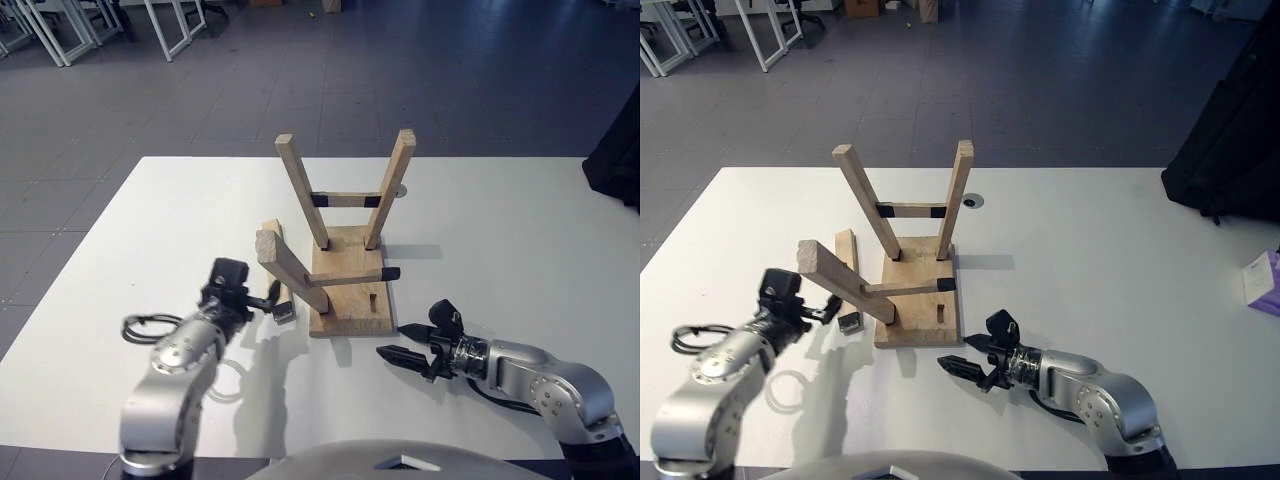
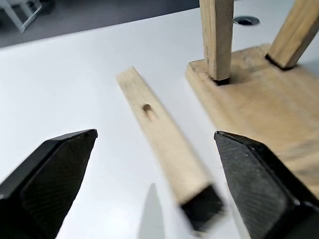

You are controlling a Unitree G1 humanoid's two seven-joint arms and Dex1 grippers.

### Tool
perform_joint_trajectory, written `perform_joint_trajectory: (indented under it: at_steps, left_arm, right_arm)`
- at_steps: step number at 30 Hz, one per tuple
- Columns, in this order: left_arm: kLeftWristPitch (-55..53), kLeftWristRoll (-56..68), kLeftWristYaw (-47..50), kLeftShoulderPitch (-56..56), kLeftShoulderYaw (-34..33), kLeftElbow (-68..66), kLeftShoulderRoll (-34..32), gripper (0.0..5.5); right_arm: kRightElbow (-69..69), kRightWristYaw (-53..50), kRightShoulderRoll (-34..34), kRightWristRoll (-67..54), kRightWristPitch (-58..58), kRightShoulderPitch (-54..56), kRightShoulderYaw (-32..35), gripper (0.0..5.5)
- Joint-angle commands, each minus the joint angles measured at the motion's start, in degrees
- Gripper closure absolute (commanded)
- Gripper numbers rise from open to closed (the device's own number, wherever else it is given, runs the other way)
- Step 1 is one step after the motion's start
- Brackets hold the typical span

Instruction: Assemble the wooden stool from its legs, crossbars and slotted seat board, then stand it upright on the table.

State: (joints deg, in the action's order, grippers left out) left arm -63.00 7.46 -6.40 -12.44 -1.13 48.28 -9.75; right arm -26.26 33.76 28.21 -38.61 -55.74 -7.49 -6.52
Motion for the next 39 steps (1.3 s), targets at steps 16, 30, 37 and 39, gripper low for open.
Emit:
perform_joint_trajectory:
  at_steps: [16, 30, 37, 39]
  left_arm:
    - [16.21, 0.71, 7.28, -2.12, -5.06, -34.06, 13.08, 2.09]
    - [39.77, 7.25, -6.71, -5.00, -11.52, -41.01, 4.23, 3.46]
    - [20.26, 77.74, -33.18, 1.07, -38.39, -23.95, -21.31, 3.46]
    - [18.18, 86.58, -35.37, 5.29, -38.12, -24.62, -25.34, 3.46]
  right_arm:
    - [3.59, -1.86, -0.03, -0.13, -2.61, 5.10, 4.59, 0.94]
    - [13.61, -14.06, -8.19, -5.75, -9.90, 25.38, 20.14, 0.75]
    - [14.56, -11.69, -10.32, -32.61, -19.82, 41.37, 27.43, 0.00]
    - [15.63, -12.07, -11.44, -38.68, -19.63, 45.19, 26.17, 0.00]
